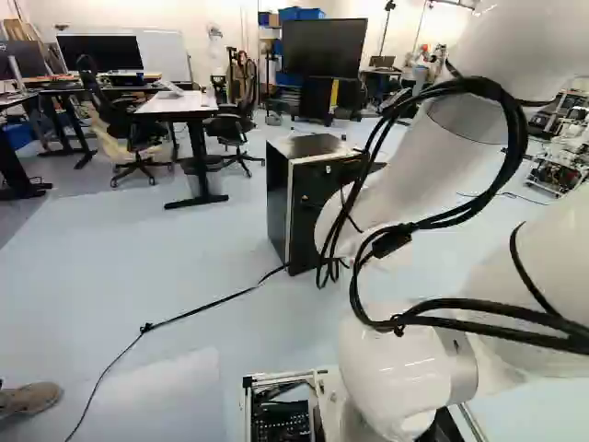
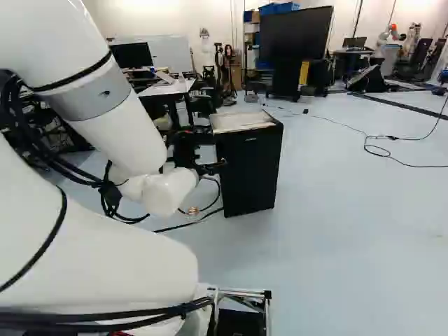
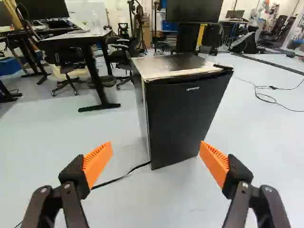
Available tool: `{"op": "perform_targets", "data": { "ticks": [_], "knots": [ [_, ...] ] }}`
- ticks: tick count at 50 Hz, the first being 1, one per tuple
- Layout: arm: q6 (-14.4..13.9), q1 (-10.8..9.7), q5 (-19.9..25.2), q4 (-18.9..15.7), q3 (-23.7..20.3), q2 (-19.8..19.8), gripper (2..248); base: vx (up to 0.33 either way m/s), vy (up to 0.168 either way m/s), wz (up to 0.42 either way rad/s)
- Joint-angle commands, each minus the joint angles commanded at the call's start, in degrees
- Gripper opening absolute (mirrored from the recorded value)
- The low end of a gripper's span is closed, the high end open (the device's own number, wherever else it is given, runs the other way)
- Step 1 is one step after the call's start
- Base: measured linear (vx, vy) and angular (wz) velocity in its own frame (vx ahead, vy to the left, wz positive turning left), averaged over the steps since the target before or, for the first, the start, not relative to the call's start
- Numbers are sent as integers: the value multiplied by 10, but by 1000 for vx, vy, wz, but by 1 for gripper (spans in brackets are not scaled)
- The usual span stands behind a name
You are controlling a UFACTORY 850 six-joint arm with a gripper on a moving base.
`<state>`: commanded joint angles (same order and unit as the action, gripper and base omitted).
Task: Open the fridge door
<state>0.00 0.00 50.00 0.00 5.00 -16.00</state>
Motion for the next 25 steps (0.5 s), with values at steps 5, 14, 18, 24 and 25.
{"op": "perform_targets", "data": {
  "ticks": [5, 14, 18, 24, 25],
  "knots": [
    [0, 0, 0, 0, 0, 0, 247, 0, 0, 0],
    [0, 0, 0, 0, 0, 0, 247, 0, 0, 0],
    [0, 0, 0, 0, 1, 1, 247, 0, 0, 0],
    [0, 0, 0, 0, 4, 5, 247, 0, 0, 0],
    [0, 0, 0, 0, 5, 6, 247, 0, 0, 0]
  ]
}}
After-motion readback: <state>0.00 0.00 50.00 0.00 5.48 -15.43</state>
